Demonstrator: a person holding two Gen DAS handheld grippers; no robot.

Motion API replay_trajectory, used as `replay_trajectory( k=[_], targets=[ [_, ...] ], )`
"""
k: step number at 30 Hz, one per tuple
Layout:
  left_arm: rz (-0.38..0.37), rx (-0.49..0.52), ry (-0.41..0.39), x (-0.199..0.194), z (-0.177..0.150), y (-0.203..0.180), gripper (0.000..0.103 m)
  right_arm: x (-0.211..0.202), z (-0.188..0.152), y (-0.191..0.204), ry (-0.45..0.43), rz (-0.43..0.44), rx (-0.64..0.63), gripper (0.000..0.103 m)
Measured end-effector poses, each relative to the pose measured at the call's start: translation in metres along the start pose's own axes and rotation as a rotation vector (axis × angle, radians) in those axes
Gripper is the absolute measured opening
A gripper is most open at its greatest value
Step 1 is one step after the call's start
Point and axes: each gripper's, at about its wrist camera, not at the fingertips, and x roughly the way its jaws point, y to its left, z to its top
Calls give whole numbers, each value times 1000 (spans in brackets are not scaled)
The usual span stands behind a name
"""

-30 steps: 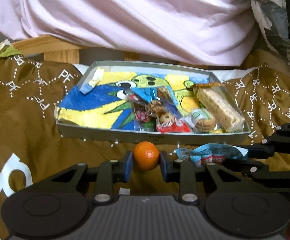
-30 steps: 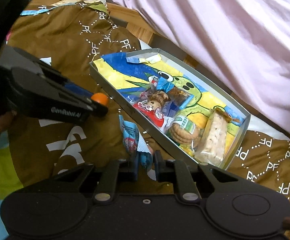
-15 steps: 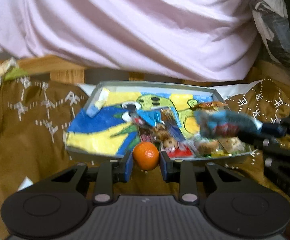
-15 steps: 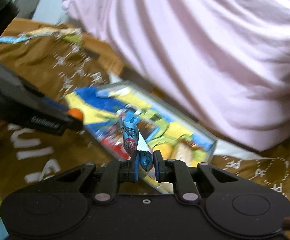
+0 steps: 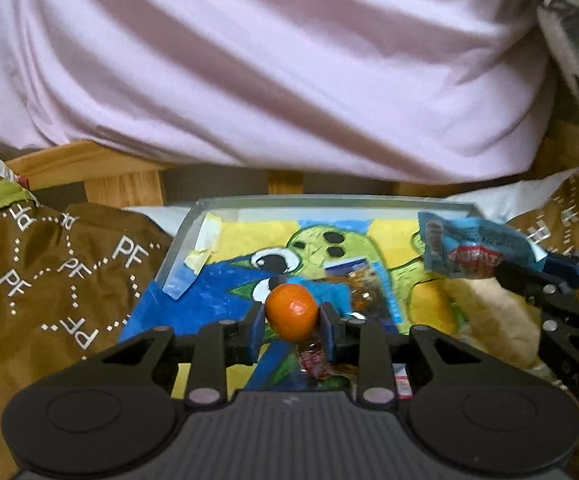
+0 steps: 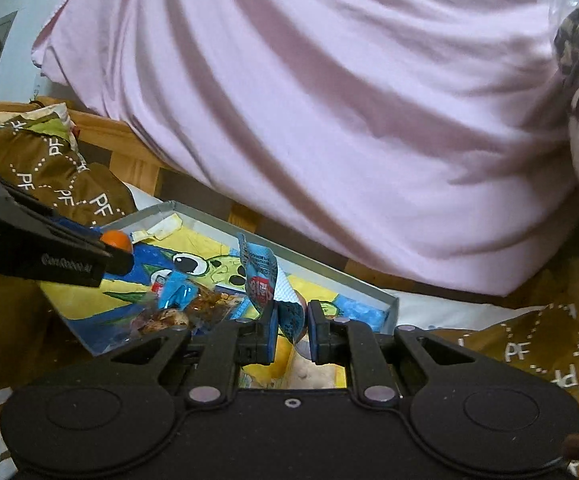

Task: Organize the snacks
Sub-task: 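Lift the orange and sausage pack and carry them over the tray, then lower the orange and sausage pack into the tray and open both tools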

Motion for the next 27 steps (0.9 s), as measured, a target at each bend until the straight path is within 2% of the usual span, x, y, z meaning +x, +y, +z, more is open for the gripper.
replay_trajectory(
  k=[3,6,7,8,9,10,11,13,15,17,19,21,27],
  targets=[
    [28,-25,37,17,-2,3,32,11,-2,3,16,14,-2,16],
    [36,-58,84,21,-7,13,32,30,6,8,68,60,-14,16],
    [33,-101,122,26,-13,17,36,35,9,9,93,56,20,16],
    [20,-92,168,33,-16,18,41,38,9,8,121,35,74,19],
    [18,-57,200,39,-17,15,47,40,7,9,142,27,99,39],
    [33,-15,202,42,-17,10,53,42,5,9,154,25,85,66],
    [50,7,183,41,-17,7,57,41,1,9,148,32,57,73],
    [70,7,162,39,-19,1,64,35,-4,3,130,62,61,71],
    [84,4,169,37,-20,-2,65,28,-3,-3,118,56,94,71],
    [106,18,159,33,-19,-6,70,21,-1,-7,101,45,108,71],
    [138,12,123,25,-16,-5,86,18,1,-9,81,37,113,72],
    [146,-7,92,18,-13,-1,94,12,4,-12,64,33,127,75],
    [150,-57,58,4,-9,9,99,-4,10,-6,26,25,122,90]
  ],
)
